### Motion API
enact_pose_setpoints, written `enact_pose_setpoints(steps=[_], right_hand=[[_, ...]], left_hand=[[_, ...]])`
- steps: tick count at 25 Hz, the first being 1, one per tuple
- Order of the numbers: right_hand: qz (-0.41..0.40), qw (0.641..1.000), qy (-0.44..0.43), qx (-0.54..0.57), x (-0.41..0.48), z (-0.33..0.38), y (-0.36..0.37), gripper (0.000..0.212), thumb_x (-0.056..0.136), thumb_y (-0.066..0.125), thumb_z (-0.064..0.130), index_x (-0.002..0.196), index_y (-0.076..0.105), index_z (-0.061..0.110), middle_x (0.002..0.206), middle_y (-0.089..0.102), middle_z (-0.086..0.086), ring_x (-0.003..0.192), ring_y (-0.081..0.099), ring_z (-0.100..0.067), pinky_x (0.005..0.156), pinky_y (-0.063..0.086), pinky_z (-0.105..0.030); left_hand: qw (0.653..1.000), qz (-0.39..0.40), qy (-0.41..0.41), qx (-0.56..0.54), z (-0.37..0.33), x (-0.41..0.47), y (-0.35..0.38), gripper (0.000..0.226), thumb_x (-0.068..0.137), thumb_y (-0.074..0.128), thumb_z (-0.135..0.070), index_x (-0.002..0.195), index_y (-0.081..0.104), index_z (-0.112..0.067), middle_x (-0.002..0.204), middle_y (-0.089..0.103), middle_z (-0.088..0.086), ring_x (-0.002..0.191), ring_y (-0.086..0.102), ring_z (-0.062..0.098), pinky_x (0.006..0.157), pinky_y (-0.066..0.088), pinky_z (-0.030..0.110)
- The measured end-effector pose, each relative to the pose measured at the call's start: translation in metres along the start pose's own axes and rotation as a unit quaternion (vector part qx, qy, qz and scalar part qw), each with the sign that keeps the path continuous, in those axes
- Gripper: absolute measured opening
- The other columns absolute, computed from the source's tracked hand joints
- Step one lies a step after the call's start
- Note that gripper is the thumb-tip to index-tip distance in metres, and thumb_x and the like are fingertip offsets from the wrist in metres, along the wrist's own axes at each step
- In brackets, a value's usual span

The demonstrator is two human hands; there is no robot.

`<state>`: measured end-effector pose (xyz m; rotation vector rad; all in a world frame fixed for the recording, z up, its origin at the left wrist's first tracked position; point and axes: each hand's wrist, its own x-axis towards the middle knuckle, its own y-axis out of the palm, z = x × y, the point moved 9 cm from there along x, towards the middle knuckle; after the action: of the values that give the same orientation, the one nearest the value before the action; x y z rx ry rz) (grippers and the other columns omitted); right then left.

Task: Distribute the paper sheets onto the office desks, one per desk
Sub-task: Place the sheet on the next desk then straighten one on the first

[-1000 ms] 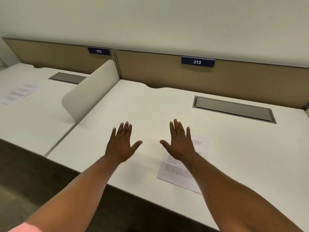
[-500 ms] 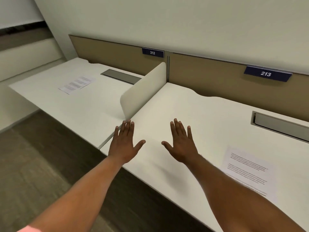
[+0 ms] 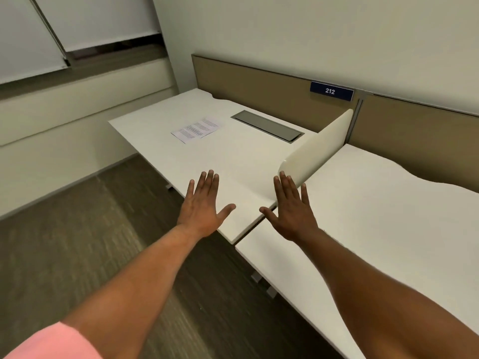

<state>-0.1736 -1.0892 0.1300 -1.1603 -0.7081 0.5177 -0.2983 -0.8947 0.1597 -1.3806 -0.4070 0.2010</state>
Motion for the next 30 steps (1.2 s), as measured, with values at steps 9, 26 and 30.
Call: enact_pose_setpoints(steps=[9, 26, 30], right_hand=[[0.005, 0.997, -0.073, 0.027, 0.17, 0.087, 0.073, 0.087, 0.098, 0.02, 0.071, 0.16, -0.013, 0.019, 0.168, -0.02, -0.001, 0.155, -0.018, -0.019, 0.126, -0.007, -0.051], [0.013, 0.999, -0.012, 0.051, 0.441, 0.179, 0.204, 0.088, 0.1, 0.03, 0.066, 0.161, -0.004, 0.014, 0.171, -0.008, -0.005, 0.158, -0.006, -0.022, 0.126, -0.003, -0.053], [0.006, 0.997, 0.059, 0.042, 0.488, 0.206, 0.222, 0.087, 0.1, 0.029, 0.066, 0.162, -0.004, 0.014, 0.171, -0.008, -0.005, 0.157, -0.006, -0.022, 0.126, -0.004, -0.052]], left_hand=[[0.999, 0.009, -0.05, 0.01, 0.138, 0.088, 0.036, 0.095, 0.093, 0.012, -0.077, 0.159, -0.009, -0.012, 0.168, -0.015, 0.006, 0.153, -0.019, 0.019, 0.126, -0.004, 0.048], [0.998, 0.059, -0.015, -0.023, 0.36, 0.286, 0.139, 0.095, 0.094, 0.013, -0.077, 0.159, -0.01, -0.012, 0.168, -0.015, 0.007, 0.154, -0.017, 0.02, 0.126, -0.004, 0.046], [0.995, 0.068, 0.062, -0.027, 0.415, 0.351, 0.162, 0.095, 0.094, 0.014, -0.075, 0.159, -0.011, -0.011, 0.168, -0.015, 0.007, 0.154, -0.017, 0.02, 0.126, -0.005, 0.044]])
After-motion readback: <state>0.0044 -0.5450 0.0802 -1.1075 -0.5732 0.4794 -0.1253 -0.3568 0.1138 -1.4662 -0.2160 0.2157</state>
